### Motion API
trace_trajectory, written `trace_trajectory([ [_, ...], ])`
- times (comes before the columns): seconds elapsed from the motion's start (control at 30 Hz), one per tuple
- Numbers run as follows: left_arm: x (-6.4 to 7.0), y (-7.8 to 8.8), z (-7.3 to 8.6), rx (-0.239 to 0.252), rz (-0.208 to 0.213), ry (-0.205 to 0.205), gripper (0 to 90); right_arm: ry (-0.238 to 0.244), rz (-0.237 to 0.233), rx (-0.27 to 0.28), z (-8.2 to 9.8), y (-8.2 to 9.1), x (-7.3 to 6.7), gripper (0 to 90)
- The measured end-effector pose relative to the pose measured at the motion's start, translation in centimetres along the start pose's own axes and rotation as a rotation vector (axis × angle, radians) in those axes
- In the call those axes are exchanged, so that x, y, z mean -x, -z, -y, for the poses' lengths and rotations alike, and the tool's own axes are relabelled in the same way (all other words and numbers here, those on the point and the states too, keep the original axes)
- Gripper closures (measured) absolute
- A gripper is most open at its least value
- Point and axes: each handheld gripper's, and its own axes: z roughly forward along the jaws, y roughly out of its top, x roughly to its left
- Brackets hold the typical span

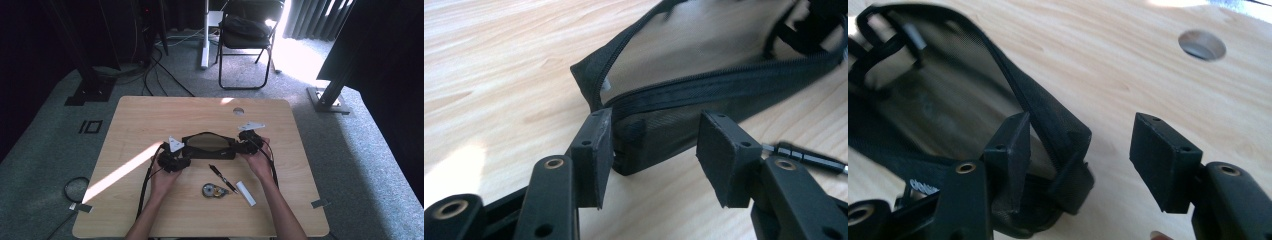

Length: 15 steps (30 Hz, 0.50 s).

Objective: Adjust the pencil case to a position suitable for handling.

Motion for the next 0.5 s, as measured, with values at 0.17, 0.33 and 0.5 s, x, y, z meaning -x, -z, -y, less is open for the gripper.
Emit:
trace_trajectory([
  [0.17, 0.2, -0.7, -0.5, 0.008, 0.024, -0.003, 51.8, -0.015, 0.005, -0.012, 1.0, 1.0, 0.3, 43.0],
  [0.33, 0.8, -1.2, -0.5, 0.000, 0.070, -0.039, 51.8, -0.020, 0.014, -0.021, 2.2, 2.7, 0.7, 45.7],
  [0.5, 1.5, -1.3, -0.4, -0.001, 0.115, -0.078, 51.8, -0.014, 0.022, -0.016, 3.4, 4.1, 1.0, 46.4],
])
